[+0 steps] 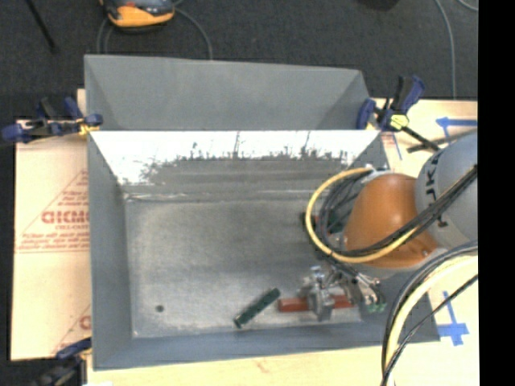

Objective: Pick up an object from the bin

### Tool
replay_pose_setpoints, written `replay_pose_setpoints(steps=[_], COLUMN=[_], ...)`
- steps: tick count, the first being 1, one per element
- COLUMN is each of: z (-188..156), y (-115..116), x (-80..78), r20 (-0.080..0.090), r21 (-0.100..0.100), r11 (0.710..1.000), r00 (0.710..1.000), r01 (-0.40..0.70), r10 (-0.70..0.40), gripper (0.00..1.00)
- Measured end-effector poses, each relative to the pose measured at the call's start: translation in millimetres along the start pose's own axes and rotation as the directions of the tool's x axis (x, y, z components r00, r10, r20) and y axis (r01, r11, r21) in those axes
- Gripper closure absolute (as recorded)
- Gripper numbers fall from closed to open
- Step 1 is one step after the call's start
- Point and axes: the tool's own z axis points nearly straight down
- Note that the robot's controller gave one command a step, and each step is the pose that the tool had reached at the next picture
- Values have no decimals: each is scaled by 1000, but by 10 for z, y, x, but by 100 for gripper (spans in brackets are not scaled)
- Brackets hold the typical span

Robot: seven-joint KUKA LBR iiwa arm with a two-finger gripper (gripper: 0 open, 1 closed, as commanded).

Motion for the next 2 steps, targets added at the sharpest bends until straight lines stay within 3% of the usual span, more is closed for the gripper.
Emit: replay_pose_setpoints(steps=[1, 2], z=[-2100, -2216], y=[-125, -136], x=[-76, -87], r20=[-4, 2], r21=[-3, 1], r11=[990, 989], r00=[990, 989], r01=[143, 147], r10=[-143, -147], gripper=[100, 100])
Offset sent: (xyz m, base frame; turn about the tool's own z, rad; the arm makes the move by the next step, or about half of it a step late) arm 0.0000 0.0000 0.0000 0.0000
